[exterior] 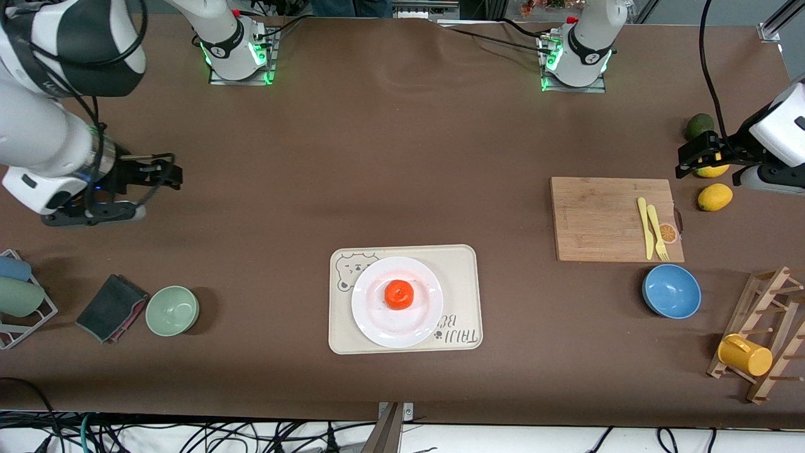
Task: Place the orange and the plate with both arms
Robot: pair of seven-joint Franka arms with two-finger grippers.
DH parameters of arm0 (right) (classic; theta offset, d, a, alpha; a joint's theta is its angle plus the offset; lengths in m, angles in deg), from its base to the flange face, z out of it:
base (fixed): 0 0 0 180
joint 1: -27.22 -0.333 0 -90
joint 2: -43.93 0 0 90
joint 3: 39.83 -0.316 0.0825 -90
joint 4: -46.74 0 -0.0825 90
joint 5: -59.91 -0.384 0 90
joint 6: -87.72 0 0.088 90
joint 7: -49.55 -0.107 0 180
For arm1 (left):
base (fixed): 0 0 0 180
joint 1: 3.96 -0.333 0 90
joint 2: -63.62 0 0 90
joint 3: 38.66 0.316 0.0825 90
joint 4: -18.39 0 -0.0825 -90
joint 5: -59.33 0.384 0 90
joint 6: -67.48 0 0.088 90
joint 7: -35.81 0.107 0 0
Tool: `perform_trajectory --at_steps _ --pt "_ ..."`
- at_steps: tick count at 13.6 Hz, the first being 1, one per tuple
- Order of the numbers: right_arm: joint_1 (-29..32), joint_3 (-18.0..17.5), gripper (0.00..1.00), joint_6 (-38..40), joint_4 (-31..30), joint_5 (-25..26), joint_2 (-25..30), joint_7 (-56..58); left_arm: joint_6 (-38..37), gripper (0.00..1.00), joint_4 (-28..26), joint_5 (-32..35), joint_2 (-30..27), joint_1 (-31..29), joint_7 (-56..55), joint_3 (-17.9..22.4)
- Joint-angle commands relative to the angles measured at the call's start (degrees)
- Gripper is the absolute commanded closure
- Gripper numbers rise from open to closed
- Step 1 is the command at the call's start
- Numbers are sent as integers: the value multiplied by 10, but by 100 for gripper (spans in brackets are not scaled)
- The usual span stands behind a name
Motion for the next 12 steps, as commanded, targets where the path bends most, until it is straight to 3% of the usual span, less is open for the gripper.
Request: perform_trajectory --at_steps 1,4,7,12 --pt "64 -26 0 -75 -151 -11 122 13 -9 0 8 14 5 1 13 -1" --pt "81 -21 0 -52 -114 2 144 11 -10 0 8 13 5 1 19 -1" --pt "82 -10 0 29 -57 -6 114 11 -10 0 8 13 5 0 20 0" --pt "88 -11 0 29 -17 -23 81 9 -10 0 9 12 5 -4 19 0"
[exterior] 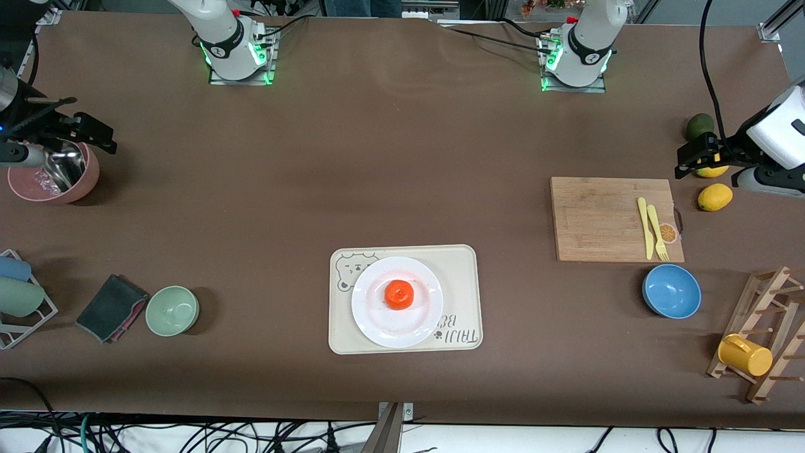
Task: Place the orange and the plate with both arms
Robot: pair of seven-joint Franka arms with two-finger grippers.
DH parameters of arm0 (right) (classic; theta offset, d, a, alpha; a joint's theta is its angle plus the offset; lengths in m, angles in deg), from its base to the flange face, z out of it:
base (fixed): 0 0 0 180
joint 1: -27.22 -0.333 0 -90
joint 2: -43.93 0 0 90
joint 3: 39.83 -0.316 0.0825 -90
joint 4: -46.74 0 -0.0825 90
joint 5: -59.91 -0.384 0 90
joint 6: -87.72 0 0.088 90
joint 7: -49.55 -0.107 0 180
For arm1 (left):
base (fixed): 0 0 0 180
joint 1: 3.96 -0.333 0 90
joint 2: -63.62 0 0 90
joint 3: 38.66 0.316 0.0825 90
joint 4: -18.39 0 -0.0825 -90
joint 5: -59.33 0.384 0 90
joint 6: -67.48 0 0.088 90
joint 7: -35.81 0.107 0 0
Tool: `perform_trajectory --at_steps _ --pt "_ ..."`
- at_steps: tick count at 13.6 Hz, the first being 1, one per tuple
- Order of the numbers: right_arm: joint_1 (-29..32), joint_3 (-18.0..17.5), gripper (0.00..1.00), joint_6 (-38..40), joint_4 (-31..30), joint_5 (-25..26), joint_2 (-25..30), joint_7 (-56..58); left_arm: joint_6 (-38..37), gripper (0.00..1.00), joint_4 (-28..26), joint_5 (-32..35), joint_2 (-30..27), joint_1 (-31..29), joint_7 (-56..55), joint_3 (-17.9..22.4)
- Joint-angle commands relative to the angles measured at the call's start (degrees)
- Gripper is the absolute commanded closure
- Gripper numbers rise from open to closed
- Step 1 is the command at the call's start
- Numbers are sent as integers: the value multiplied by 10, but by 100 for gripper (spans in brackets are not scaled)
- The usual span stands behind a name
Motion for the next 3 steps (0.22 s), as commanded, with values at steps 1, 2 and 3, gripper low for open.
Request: perform_trajectory --at_steps 1,2,3 --pt "7 -3 0 9 33 -13 -19 1 -10 0 9 11 2 -4 11 -1" --pt "7 -3 0 9 33 -13 -18 0 -10 0 9 11 2 -5 11 -1" --pt "7 -3 0 9 33 -13 -18 0 -10 0 9 11 2 -6 11 -1"
